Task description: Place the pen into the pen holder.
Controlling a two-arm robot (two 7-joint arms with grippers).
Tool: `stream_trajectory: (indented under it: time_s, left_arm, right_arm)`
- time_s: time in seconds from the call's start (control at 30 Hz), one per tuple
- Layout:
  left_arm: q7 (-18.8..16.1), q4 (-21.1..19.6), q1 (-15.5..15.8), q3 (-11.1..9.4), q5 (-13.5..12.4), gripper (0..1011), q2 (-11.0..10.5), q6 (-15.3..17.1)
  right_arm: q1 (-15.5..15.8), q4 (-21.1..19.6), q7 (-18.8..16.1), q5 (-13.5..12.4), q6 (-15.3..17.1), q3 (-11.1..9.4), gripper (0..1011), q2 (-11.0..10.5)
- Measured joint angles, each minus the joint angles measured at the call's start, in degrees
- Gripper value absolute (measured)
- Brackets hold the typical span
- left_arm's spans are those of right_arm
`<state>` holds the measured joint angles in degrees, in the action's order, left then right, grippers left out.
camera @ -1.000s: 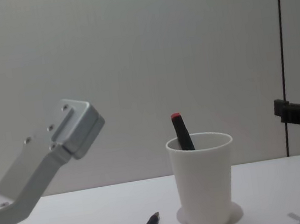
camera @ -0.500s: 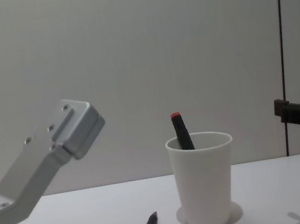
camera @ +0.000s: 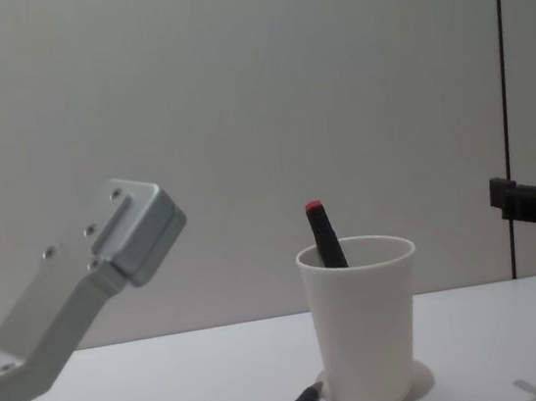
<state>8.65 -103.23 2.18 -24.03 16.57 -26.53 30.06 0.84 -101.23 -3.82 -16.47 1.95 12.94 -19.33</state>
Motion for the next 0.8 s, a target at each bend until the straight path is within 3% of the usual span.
stream_trajectory:
  time_s: [0.8]
  left_arm:
    - [0.0,0.0,0.0,0.0,0.0,190,0.0,-0.2]
  right_arm:
    - [0.0,0.0,0.0,0.0,0.0,0.0,1001,0.0]
